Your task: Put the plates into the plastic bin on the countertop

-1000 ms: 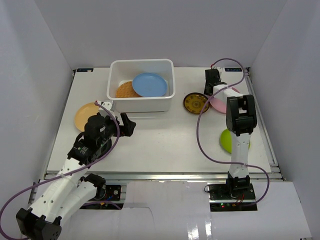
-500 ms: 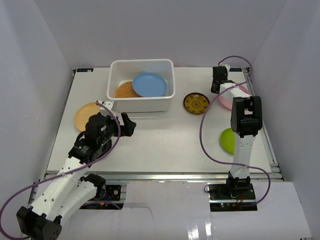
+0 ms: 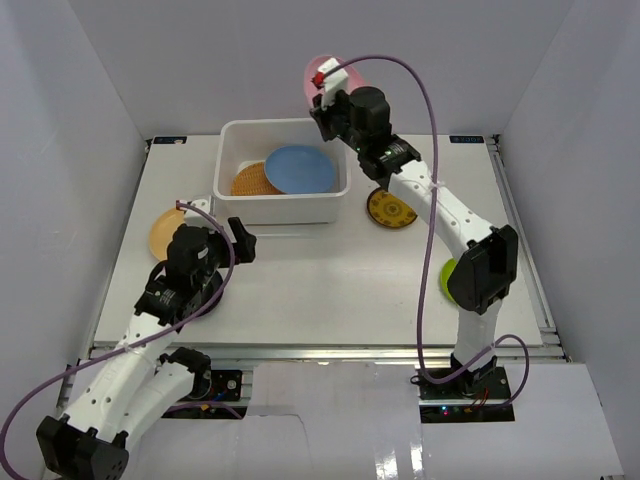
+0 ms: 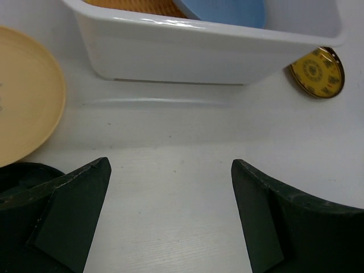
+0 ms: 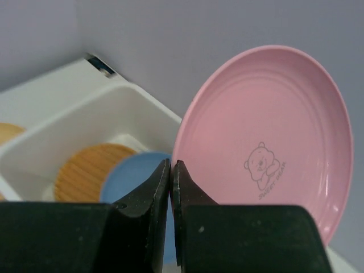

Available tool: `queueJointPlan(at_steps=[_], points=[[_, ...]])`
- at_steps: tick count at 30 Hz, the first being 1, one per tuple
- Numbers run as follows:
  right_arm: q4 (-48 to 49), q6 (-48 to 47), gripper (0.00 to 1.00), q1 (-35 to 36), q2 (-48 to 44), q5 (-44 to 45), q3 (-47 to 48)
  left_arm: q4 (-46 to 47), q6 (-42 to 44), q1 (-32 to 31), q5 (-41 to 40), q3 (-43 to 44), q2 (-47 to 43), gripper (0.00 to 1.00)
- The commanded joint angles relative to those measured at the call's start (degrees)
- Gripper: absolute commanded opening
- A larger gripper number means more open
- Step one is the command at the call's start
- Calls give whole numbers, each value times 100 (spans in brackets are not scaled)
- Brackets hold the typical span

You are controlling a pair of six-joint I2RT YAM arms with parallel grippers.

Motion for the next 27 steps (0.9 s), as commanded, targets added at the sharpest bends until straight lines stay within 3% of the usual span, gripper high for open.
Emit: queueJointPlan(at_steps=[1,9,17,19,20,22,24,27], points=[[-460,-670,8,194,543,-1375,1182,-133,-264,152,-841,227,-141,98],[-1059,-1101,8,924,1213,-2079,1363,-273,-791,739,-1492,165,-264,98],[-1016,-908,9,1013,1539,-2212,1046,-335,-1170,1496,-1360,138,-168,98],[-981,-899,35,1013,1705,-1984,1142,-379,-1161,1672,-1510,182,-2,98],[-1024,-890,54,1012,1758,-1818,1204,-440,-1231,1751,-1580,243,69,98],[-1007,-794,72,1012,1794,-1606,1248,-406,-1310,1813,-1607,253,314,98],[-867,-566,82,978,1611,-1491,1144,-388,-1477,1971,-1633,253,543,98],[-386,-109,87,934,1085,-1430,600,-370,-1548,2416,-1572,279,1036,98]])
